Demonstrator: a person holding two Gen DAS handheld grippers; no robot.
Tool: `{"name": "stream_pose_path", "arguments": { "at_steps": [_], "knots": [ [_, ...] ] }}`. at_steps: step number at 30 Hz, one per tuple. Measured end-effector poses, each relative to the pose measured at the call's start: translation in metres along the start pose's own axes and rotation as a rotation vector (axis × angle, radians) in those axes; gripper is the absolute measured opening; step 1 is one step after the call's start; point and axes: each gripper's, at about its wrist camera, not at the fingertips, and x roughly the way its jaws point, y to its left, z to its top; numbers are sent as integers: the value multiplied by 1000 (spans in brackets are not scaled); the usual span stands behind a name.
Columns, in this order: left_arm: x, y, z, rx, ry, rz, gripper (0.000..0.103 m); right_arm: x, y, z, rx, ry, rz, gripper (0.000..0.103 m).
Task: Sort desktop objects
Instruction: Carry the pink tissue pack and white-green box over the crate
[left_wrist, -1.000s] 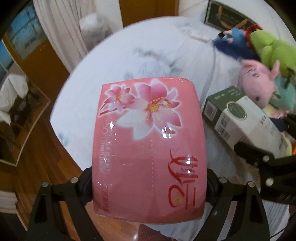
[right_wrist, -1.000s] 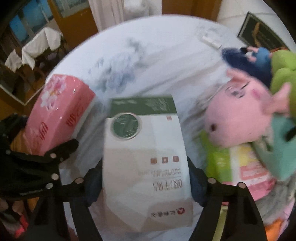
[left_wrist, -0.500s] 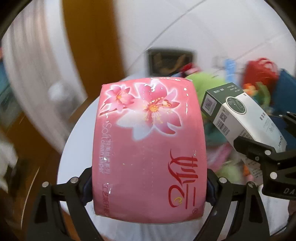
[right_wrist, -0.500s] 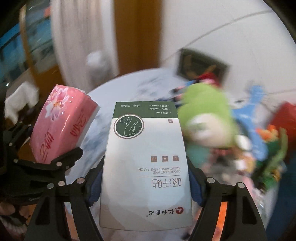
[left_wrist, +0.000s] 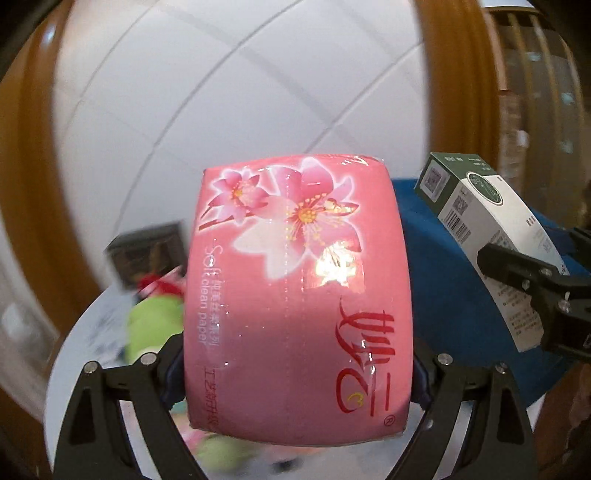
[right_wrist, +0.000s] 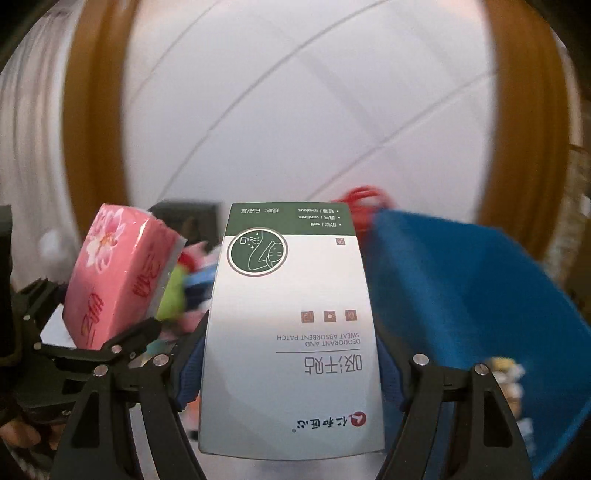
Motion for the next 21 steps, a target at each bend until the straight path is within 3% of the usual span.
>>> {"name": "stream_pose_path", "arguments": {
  "at_steps": [6,11,12,14,15,17,18,21],
  "knots": [
    [21,-159,40,22,-50,-58,90,-36,-162,-7,21,-43,-118,76],
    [54,-250,63,39,46,-61,91,-28,-272,-21,15,34,-153,76],
    [59,-274,67,100,77,-14,91,-22,-288,-24,18,52,-153,76],
    [54,-291,67,174,68,118,91,-19,-313,-34,25,99,-139,76],
    [53,-290,72,145,97,115,91,-18,-320,-39,30,111,-135,76],
    [50,-283,80,52,144,-6,91,-12,-335,-50,41,150,-121,76],
    [51,-285,83,41,154,-26,91,-13,-341,-54,47,161,-113,76],
    [66,-303,86,65,174,26,91,-18,-353,-61,43,180,-103,76]
  ]
}}
